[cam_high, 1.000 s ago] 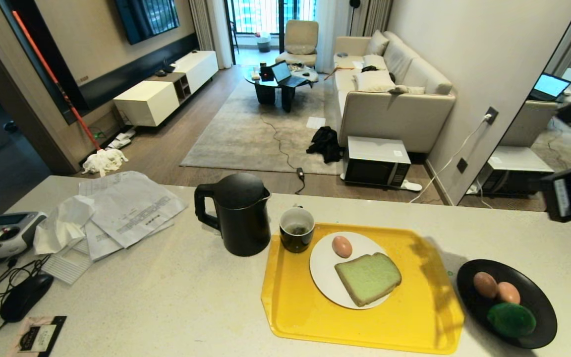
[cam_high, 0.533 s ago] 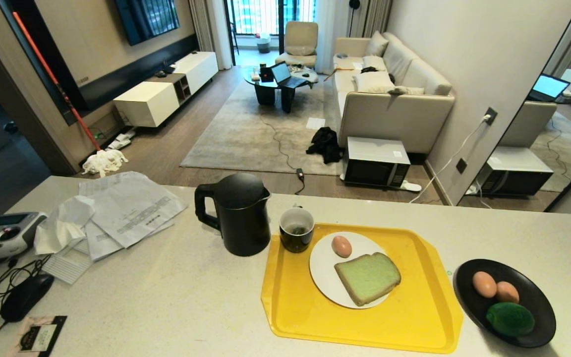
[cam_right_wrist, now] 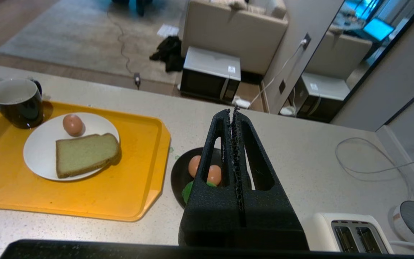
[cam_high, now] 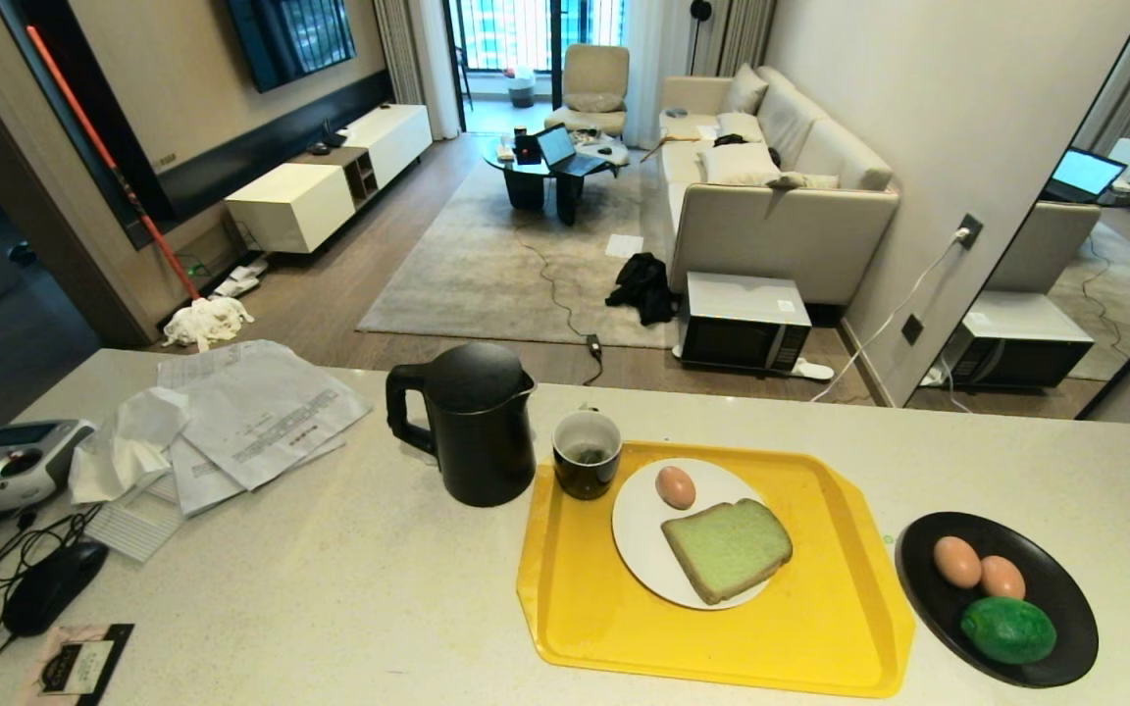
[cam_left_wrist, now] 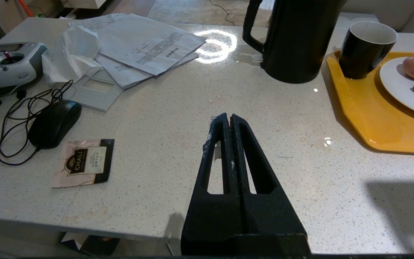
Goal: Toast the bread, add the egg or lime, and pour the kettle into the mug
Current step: Pick up the kettle
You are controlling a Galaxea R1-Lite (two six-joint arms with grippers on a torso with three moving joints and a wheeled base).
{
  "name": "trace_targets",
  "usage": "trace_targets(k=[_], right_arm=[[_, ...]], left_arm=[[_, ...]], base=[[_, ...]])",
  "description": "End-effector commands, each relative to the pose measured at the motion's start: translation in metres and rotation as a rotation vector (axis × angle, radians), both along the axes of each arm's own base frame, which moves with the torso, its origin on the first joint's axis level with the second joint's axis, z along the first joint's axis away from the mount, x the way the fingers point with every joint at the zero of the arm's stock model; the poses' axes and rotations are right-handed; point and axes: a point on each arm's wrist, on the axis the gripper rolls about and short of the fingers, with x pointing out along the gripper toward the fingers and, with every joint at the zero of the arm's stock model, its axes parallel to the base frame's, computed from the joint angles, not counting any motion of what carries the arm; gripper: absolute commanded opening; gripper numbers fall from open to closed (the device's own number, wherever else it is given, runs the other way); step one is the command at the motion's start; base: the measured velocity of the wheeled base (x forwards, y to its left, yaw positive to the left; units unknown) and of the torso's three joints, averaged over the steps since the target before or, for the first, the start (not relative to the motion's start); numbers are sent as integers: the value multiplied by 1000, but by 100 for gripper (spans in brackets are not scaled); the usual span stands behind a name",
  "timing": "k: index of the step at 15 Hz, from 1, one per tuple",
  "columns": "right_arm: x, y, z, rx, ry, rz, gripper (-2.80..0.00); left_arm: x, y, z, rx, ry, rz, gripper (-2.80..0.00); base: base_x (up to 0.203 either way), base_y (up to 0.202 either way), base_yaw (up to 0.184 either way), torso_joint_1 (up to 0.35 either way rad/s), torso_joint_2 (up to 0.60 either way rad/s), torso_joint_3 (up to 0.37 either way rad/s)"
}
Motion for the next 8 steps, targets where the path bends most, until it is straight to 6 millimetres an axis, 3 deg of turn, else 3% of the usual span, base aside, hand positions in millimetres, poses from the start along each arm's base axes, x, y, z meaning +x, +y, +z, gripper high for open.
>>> trace_targets(k=[1, 5, 8], right_arm=[[-25, -1, -18, 16, -100, -24, -280], [-47, -1, -40, 42, -207, -12, -280], [-31, -1, -63, 49, -119, -16, -280]], left_arm=[[0, 0, 0, 0, -1, 1, -280], [0, 0, 0, 0, -1, 0, -280], [0, 0, 0, 0, -1, 0, -280]], base=[[0, 0, 0, 0, 0, 0], [0, 0, 0, 0, 0, 0], [0, 0, 0, 0, 0, 0]])
